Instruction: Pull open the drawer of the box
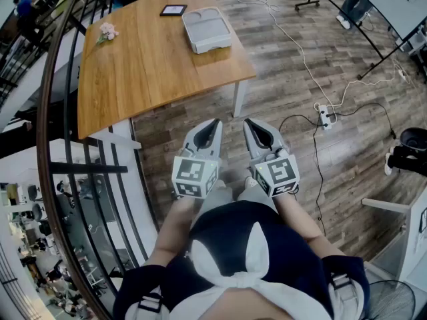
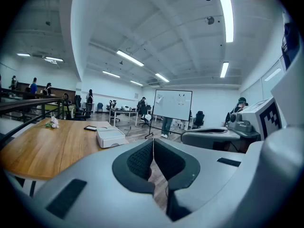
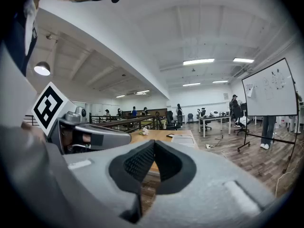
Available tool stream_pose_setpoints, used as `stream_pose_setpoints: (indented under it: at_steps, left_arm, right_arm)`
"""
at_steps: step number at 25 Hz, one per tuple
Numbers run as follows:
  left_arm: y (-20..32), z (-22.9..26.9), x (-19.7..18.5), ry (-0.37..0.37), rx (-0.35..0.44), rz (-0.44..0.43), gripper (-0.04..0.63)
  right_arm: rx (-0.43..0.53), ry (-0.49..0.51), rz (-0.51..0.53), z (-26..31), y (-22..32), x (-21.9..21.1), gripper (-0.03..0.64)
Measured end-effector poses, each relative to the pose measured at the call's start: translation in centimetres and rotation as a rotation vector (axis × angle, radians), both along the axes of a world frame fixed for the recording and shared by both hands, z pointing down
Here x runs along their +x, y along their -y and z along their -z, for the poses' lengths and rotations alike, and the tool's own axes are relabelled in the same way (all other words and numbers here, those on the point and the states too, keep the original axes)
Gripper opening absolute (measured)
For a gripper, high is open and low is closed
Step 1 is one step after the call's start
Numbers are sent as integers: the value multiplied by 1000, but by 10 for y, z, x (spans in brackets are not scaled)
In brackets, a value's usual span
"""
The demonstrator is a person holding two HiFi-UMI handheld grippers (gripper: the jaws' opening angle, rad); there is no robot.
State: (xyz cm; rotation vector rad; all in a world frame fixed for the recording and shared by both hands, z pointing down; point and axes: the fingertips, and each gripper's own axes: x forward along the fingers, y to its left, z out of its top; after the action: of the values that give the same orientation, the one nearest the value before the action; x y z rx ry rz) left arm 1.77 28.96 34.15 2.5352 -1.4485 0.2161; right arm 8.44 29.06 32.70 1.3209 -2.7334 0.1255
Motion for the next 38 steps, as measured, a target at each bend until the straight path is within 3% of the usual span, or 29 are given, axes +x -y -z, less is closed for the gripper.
stream_pose_setpoints:
  at_steps: [13,27,36,37,38]
  left_arm:
    - [-2,-39,-19,6,-48,-101,21]
    - [116,-37,-73,52,-59,-53,21]
    - [199,-46,-85,64,-84,-42,21]
    - [208,-47,-87,63,-86,-39,21]
    - [217,-48,-88,62,-87,-36,21]
  right_arm:
    - [-86,59,-74,-42,-3,-18,-2]
    - [-116,116,-43,-43,132,-59,0]
    - [-133,136,-26,-45,221,-67,2]
    - [-142,143,-18,-45,231,-68,71]
    - [-151,149,-11,-46,241,-70,100]
